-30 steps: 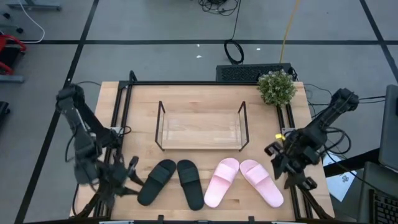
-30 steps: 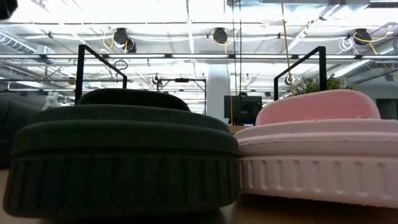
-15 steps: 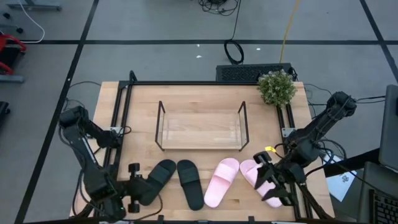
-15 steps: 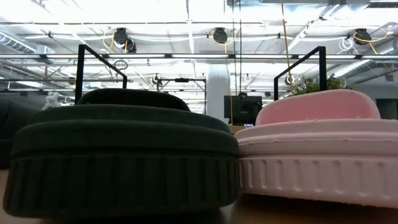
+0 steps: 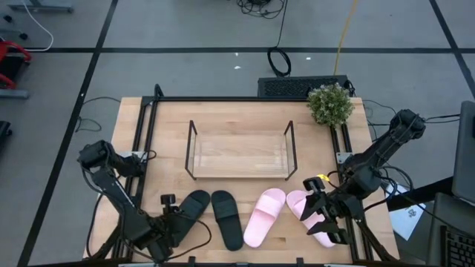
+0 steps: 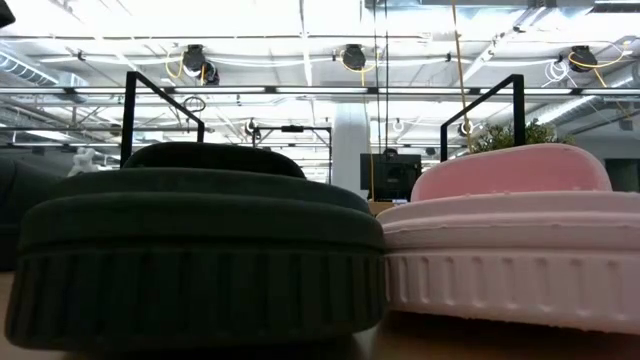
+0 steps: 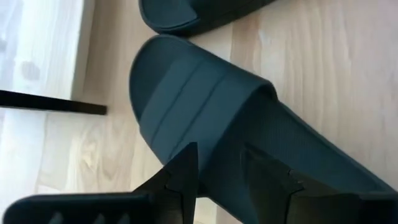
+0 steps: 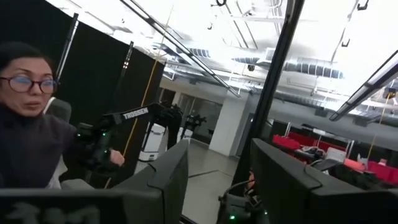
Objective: Pick and place slides into the shelf
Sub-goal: Put the left black slipper on the shelf
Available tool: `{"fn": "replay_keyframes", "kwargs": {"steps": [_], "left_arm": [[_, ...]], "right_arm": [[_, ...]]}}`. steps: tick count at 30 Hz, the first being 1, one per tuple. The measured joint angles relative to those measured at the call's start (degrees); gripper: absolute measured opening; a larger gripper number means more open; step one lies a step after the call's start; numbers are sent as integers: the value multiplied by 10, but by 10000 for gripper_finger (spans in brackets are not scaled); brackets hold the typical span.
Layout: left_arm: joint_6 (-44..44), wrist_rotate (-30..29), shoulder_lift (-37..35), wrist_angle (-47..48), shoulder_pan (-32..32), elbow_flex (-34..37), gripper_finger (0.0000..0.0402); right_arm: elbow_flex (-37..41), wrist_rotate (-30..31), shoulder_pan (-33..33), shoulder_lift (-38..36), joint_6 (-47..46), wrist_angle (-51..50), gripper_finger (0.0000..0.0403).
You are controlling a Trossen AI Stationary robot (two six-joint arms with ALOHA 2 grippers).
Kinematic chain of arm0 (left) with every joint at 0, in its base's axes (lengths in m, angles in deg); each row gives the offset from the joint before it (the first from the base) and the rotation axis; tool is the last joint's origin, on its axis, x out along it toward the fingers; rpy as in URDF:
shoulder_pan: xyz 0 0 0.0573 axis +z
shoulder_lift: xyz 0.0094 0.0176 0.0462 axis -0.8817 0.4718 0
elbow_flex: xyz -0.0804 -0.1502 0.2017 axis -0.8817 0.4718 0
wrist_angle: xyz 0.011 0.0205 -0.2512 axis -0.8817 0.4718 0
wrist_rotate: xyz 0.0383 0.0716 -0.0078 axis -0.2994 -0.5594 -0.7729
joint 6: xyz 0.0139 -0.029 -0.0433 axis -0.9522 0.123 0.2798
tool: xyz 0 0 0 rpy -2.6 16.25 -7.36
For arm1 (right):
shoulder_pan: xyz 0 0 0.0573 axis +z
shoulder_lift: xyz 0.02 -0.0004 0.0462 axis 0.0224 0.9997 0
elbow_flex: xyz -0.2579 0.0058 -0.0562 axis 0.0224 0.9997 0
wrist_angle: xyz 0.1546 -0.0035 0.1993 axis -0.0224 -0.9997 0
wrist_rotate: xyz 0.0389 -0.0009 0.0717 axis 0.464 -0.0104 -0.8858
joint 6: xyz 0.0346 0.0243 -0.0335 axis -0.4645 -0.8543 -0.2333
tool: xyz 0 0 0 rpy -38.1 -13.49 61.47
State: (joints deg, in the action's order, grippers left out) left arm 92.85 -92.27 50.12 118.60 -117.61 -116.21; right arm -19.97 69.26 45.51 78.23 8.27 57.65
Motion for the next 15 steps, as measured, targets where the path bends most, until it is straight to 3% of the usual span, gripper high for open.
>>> {"fn": "replay_keyframes", "kwargs": {"steps": [15], "left_arm": [[-30,-3,0,-41,16,20,120]], "right_arm": [[0,0,0,0,-3,-5,164]]}}
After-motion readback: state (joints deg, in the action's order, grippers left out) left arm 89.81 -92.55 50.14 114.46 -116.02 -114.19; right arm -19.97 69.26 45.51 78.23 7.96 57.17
